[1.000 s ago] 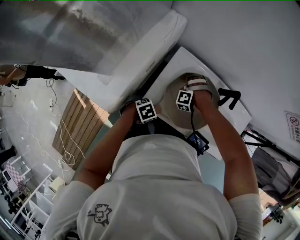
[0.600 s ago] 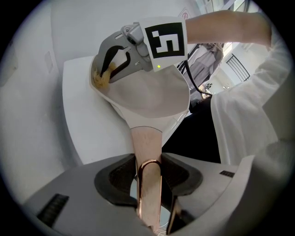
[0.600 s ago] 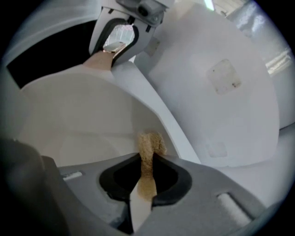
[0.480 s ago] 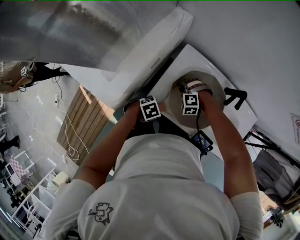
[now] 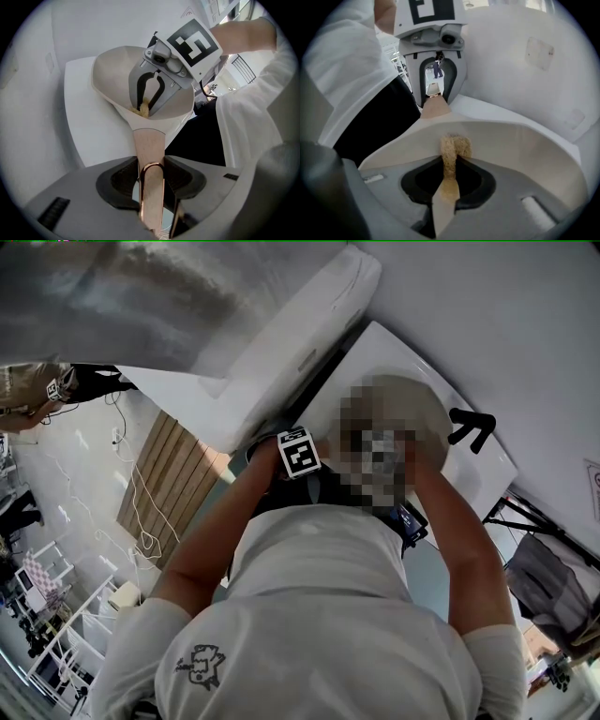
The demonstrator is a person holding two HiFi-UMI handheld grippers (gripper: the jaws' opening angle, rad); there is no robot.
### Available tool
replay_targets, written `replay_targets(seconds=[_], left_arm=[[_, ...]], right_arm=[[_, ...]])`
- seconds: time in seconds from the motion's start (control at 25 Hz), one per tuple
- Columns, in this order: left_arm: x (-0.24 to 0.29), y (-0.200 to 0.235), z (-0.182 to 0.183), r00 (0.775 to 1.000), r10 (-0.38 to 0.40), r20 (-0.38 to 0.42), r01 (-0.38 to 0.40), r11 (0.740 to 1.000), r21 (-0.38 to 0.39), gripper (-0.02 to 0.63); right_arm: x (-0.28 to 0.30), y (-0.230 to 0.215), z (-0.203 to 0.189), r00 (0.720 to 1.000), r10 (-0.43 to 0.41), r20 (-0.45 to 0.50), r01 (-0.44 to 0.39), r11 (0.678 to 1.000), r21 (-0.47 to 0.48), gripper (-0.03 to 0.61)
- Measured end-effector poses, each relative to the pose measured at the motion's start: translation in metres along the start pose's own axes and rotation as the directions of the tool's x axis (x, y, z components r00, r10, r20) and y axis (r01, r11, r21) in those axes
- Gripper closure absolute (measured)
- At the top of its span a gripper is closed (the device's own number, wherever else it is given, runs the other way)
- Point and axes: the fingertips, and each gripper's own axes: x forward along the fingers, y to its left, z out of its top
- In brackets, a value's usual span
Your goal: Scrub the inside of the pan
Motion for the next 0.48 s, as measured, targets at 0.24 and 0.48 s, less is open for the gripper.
replay_targets(seconds=[0.24,0.48], left_arm=[[0.000,0.000,-0.001,1.000,-0.009,0.013,0.009,1.000,-0.017,0.446],[-0.002,0.003,0.000,1.000,0.011,0.015,-0.011,1.000,-0.005,0.446]], right_arm=[[-0.002,0.035,-0.018,0.980,0.193,-0.057,-0.182,0.971,0.158,0.519],[-0.019,0.063,-0.051,0.899,0.389,-0.202,-0.317,0.895,0.315,0.519]])
